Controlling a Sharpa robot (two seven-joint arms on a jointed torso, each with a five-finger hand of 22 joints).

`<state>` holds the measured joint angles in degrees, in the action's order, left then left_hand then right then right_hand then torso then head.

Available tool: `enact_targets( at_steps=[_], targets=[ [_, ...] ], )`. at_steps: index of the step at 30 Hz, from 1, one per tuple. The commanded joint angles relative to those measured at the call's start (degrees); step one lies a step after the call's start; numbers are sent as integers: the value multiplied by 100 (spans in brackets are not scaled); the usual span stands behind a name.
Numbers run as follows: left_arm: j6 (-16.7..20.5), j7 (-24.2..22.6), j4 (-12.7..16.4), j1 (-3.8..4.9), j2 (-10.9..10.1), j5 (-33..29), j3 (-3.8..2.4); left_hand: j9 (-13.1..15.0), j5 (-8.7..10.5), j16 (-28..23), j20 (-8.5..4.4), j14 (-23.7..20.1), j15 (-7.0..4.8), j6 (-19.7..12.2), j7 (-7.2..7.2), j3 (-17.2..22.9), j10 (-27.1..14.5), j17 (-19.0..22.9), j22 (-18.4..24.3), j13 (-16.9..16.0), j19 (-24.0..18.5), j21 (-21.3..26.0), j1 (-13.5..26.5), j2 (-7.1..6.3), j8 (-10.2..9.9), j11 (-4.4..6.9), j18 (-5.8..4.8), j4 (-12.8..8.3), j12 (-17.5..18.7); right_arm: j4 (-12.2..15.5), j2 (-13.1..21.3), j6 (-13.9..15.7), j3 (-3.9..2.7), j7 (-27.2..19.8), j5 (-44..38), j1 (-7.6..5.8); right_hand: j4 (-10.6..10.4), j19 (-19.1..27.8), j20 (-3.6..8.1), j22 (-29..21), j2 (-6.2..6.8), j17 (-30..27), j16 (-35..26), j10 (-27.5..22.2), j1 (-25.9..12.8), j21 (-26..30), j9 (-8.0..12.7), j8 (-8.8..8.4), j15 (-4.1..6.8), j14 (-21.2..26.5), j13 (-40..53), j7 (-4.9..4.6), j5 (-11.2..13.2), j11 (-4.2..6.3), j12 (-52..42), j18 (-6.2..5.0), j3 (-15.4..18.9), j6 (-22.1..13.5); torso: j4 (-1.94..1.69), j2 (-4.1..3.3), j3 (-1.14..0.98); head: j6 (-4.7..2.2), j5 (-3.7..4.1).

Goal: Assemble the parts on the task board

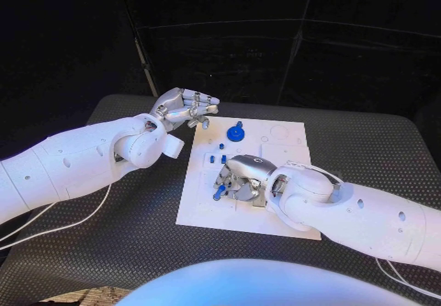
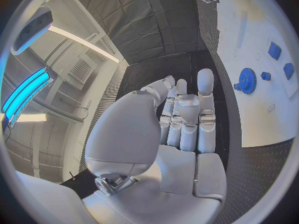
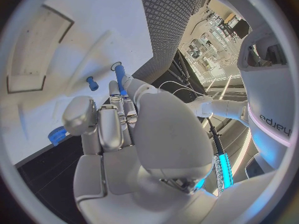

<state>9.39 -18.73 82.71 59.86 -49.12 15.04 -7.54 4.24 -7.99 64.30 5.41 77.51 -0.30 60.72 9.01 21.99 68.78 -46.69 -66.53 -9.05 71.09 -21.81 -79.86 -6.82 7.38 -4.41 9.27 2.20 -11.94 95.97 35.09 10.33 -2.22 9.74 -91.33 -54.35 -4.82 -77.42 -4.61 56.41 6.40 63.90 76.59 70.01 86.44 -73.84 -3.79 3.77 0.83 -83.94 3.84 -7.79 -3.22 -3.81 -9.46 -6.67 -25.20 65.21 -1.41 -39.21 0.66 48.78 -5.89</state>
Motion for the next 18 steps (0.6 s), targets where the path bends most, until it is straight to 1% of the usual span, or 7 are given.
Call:
enact_targets(
  at_steps=[1, 5, 9, 15, 16, 18],
  targets=[
    [-77, -11, 3, 8, 10, -26, -3, -9, -17, -21, 26, -29, 13, -47, -13, -39, -32, 5, 6, -6, -17, 39, 18, 37, -17, 0, 109, 0, -18, -14, -29, -27, 2, 11, -275, -5, 4, -23, -11, 8, 2, -1, 18, 48, -40, -21, -9, 6, 28, -169, 0, -28, -36, 10, 35, 73, -31, 13, -5, -1, 3, 5, 2],
    [-81, -8, 1, 8, 10, -26, -2, -9, -17, -21, 26, -29, 13, -47, -13, -39, -32, 5, 6, -6, -17, 39, 18, 37, -17, 0, 109, 0, -18, -36, -61, -8, 4, 61, -417, -3, 9, -22, -12, 8, 0, 3, 20, 51, -52, -22, -10, 7, 27, -170, 0, -29, -38, 9, 40, 73, -38, 13, -8, -2, 2, 8, 4],
    [-84, -4, 2, 8, 6, -26, -1, -9, -17, -21, 26, -29, 13, -47, -13, -39, -32, 5, 6, -6, -17, 39, 18, 37, -17, 0, 109, 0, -18, -49, -96, -34, 5, 156, -528, 0, 11, -24, -13, 15, -2, 8, 23, 53, -59, -26, -10, 7, 27, -171, 1, -28, -38, 9, 42, 74, -44, 14, -4, -4, 5, 14, 4],
    [-88, 3, 3, 8, 7, -26, 0, -9, -17, -21, 26, -29, 13, -47, -13, -39, -32, 5, 6, -6, -17, 39, 18, 37, -17, 0, 109, 0, -18, -75, -156, -240, 9, 300, -647, 3, 17, -22, -14, 12, -2, 15, 28, 60, -79, -25, -11, 9, 26, -172, 2, -27, -35, 10, 47, 73, -54, 18, -12, 2, 8, 33, -2],
    [-89, 4, 3, 8, 7, -26, 0, -9, -17, -21, 26, -29, 13, -47, -13, -39, -32, 5, 6, -6, -17, 39, 18, 37, -17, 0, 109, 0, -18, -76, -160, -291, 19, 324, -659, 3, 18, -21, -14, 11, -2, 16, 28, 60, -81, -25, -11, 10, 26, -172, 2, -27, -34, 10, 48, 73, -55, 18, -12, 2, 8, 33, -2],
    [-92, 6, 3, 8, 5, -26, 1, -9, -17, -21, 26, -29, 13, -47, -13, -39, -32, 5, 6, -6, -17, 39, 18, 37, -17, 0, 109, 0, -18, -67, -157, -385, 67, 368, -676, 4, 22, -23, -14, 19, 2, 11, 26, 63, -94, -29, -12, 10, 26, -172, 3, -27, -30, 10, 51, 74, -58, 19, -5, 3, 7, 40, -8]
  ],
)
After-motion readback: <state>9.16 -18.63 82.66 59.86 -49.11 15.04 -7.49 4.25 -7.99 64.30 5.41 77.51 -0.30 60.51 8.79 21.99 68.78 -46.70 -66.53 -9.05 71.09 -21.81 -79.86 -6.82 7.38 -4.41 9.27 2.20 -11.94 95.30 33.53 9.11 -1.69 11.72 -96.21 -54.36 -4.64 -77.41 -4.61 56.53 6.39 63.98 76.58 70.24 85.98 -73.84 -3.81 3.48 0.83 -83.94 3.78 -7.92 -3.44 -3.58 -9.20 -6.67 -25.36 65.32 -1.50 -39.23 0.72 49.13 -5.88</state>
